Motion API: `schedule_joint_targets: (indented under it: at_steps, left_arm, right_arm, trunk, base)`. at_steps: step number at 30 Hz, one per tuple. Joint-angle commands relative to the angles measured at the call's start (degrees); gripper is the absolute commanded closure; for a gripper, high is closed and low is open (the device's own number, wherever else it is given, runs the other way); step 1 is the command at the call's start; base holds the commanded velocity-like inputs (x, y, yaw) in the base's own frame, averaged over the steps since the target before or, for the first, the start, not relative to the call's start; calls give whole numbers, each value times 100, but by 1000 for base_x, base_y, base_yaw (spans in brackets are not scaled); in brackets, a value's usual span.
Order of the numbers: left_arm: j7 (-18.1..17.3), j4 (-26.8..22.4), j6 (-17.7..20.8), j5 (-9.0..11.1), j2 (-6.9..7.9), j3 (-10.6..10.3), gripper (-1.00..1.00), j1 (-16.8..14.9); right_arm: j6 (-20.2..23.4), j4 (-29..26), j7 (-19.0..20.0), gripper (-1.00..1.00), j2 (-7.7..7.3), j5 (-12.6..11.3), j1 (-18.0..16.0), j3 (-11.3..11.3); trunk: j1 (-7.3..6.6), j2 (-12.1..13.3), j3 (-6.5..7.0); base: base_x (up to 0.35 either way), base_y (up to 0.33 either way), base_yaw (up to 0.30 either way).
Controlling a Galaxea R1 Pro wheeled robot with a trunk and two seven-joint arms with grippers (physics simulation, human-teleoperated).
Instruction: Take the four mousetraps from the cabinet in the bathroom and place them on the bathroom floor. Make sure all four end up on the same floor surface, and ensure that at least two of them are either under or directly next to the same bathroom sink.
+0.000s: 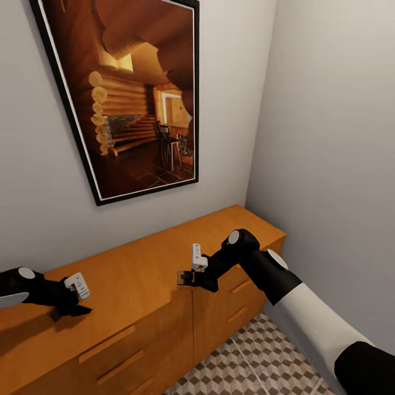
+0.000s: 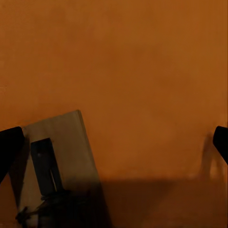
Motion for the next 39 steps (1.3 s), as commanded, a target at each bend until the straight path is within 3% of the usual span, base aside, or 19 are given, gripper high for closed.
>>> schedule_joint_targets:
  at_steps: [1, 10, 21, 39]
  left_arm:
    - [-3, -10, 25, 61, 25, -15, -100, -15]
    - [-8, -12, 25, 61, 130, -12, -100, -16]
    - [-8, 13, 21, 61, 160, -12, -100, -19]
    - [12, 55, -229, 77, 215, -14, -100, -19]
  right_arm:
    - [74, -6, 40, 100, 2, 20, -6, 1]
    - [74, -6, 40, 100, 3, 12, -4, 2]
    - [74, -6, 39, 100, 3, 11, -4, 2]
    - [74, 2, 39, 100, 3, 11, -3, 2]
  trunk:
    - [1, -6, -8]
    - [1, -6, -8]
    - [1, -6, -8]
    - [1, -6, -8]
  base:
    - [-2, 0, 0]
    - [-25, 0, 0]
    - [-226, 0, 0]
    - [-9, 0, 0]
